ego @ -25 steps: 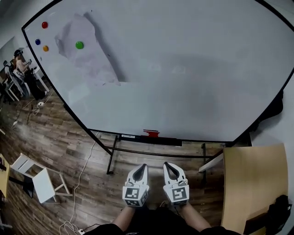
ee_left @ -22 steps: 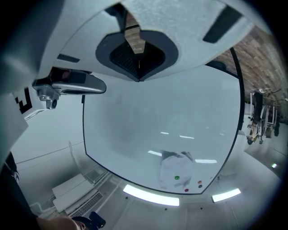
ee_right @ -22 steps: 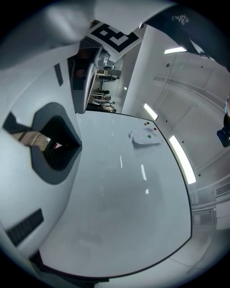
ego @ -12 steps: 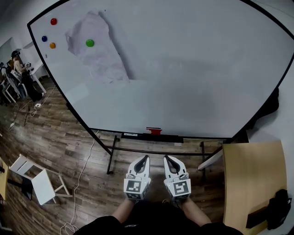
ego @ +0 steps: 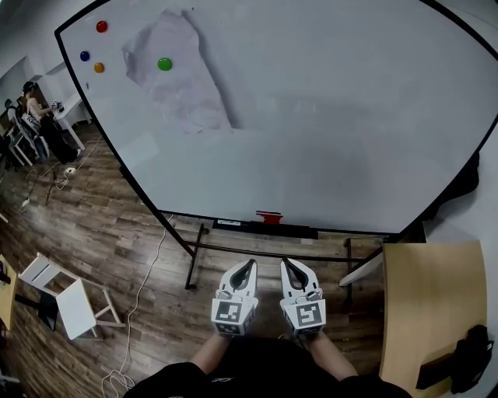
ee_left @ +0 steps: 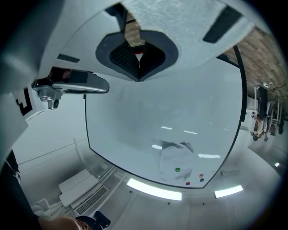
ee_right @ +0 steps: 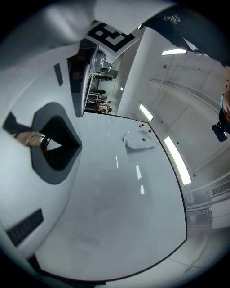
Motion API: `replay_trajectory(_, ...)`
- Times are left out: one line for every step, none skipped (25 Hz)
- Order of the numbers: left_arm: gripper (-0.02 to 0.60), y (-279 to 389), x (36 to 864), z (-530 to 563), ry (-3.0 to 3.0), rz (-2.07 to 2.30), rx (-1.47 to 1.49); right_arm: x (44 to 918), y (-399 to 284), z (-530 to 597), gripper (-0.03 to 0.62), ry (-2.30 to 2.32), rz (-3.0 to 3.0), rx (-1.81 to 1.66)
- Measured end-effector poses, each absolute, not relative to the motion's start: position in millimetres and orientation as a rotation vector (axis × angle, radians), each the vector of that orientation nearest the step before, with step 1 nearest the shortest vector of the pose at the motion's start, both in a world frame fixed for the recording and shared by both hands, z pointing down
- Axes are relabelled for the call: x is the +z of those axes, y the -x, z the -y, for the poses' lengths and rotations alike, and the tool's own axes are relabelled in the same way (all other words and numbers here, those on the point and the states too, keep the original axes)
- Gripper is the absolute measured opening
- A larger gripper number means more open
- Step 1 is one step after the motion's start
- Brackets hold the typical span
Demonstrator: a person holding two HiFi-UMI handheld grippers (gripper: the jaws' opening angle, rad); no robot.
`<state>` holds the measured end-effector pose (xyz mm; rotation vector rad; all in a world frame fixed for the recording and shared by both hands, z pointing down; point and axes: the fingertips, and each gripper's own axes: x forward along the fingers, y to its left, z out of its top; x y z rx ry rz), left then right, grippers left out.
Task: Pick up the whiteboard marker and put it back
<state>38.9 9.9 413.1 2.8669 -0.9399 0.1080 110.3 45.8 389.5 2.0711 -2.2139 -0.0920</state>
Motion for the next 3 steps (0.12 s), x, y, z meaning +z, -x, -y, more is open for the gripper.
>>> replay_trajectory(0.006, -38.4, 413.2, -10.2, -2.868, 0.939, 0.109, 389.5, -109.4, -45.4, 0.002, -2.069, 2.215, -0.093)
replay_trajectory(0.006, -37.8, 413.0, -10.3, -2.869, 0.94, 0.108, 389.5, -108.6, -45.1, 0.002, -2.068, 2.216, -0.094)
replay_trajectory(0.006, -37.2, 412.9, -10.3, -2.87, 0.942, 0.106, 389.4, -107.9, -44.7, 0.002, -2.067, 2.217, -0.095)
